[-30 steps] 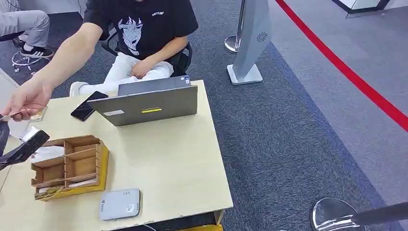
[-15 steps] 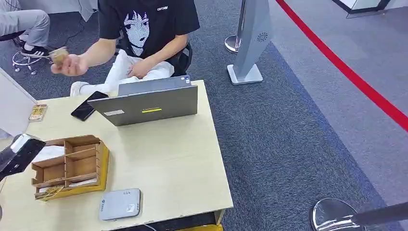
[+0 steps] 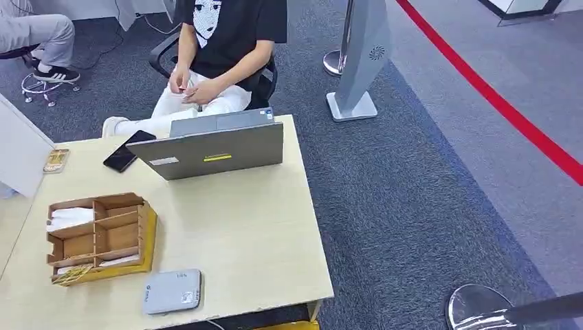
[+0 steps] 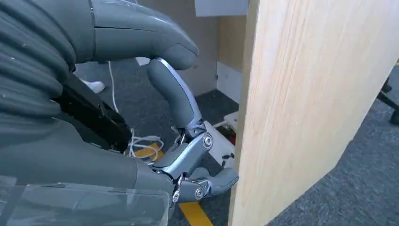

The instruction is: Pass the card to the sensor for recognition and then transmit it.

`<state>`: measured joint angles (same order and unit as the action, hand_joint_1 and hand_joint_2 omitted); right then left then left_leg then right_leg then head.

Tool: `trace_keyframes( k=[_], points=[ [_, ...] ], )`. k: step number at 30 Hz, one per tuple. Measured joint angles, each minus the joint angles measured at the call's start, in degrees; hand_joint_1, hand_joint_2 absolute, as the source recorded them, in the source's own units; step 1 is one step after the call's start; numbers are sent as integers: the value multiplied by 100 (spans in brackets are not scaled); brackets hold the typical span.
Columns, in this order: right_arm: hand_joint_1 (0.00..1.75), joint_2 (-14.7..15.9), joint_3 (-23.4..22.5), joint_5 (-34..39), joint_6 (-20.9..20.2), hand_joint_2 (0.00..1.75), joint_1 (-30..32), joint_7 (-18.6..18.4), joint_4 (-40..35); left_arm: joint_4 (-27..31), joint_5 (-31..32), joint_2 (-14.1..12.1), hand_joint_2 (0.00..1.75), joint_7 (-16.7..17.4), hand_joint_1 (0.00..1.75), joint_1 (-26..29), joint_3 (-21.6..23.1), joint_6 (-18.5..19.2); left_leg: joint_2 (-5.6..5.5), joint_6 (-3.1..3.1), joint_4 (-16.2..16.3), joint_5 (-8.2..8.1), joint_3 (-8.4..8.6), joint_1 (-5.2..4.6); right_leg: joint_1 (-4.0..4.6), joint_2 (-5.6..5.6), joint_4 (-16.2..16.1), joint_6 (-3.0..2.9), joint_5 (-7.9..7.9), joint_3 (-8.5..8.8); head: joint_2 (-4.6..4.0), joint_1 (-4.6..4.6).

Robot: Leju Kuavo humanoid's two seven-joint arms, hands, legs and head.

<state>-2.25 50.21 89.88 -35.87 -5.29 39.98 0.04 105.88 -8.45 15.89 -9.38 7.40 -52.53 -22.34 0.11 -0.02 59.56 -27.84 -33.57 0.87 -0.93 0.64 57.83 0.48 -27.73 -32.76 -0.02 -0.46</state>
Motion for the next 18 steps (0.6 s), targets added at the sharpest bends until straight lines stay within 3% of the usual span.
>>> trace_keyframes(
  k=[1, 2, 3, 5, 6, 9, 12, 14, 17, 18],
  points=[
    [175, 0, 2, 7, -37, 175, -2, 2, 0, -316, 241, 126, 175, 20, 0, 27, -139, -298, 2, 0, 0, 1, 3, 3, 3, 2, 0, 0, 0, 1, 0, -4],
    [175, 9, 0, 7, -59, 175, -9, 2, 2, -616, 604, 197, 175, 92, 127, 41, -224, -565, -4, 0, 0, 3, 1, 3, 2, -4, 0, 1, 0, 3, 0, 9],
    [175, 20, 0, 7, -76, 175, -24, 2, 2, -895, 908, 251, 175, 155, 175, 51, -294, -753, -11, 0, 2, 4, 0, 3, 2, -14, 0, 1, -1, 7, 0, 11],
    [175, 31, 0, 7, -94, 175, -69, 9, 2, -1332, 1206, 317, 175, 302, 175, 53, -436, -872, -15, 2, 2, 5, 3, -1, 0, -19, -1, 2, 0, 13, 0, 15],
    [175, 35, 0, 7, -94, 175, -91, 9, 2, -1529, 1366, 345, 175, 536, 175, 36, -501, -954, -14, 2, 2, 5, 3, -3, -1, -20, -2, 3, 1, 15, 0, 20],
    [175, 48, 2, 7, -98, 175, -135, 9, 2, -2141, 1853, 417, 175, 1578, 175, -36, -637, -1327, -12, 3, 3, 5, 7, -8, -5, -19, -2, 7, 4, 17, 0, 20],
    [175, 68, 2, 7, -98, 175, -147, 11, 2, -2836, 1852, 463, 175, 2585, 175, -51, -644, -1635, -13, 5, 6, 4, 11, -10, -8, -18, -2, 8, 4, 18, 0, 18],
    [175, 87, 2, 7, -94, 175, -148, 11, 0, -3196, 1710, 480, 175, 3065, 175, -41, -589, -1549, -14, 6, 7, 4, 9, -10, -8, -20, -3, 8, 4, 18, 0, 15],
    [175, 131, 2, 7, -79, 175, -153, 11, 2, -3642, 1612, 505, 175, 3568, 175, 48, -315, -1120, -13, 9, 6, 1, 12, -17, -15, -20, -3, 9, 4, 17, 0, 15],
    [175, 149, 2, 7, -70, 175, -149, 11, 2, -3789, 1597, 505, 175, 3717, 141, 81, -184, -954, -12, 10, 6, 0, 13, -18, -16, -19, -2, 9, 4, 17, 0, 11]
  ],
)
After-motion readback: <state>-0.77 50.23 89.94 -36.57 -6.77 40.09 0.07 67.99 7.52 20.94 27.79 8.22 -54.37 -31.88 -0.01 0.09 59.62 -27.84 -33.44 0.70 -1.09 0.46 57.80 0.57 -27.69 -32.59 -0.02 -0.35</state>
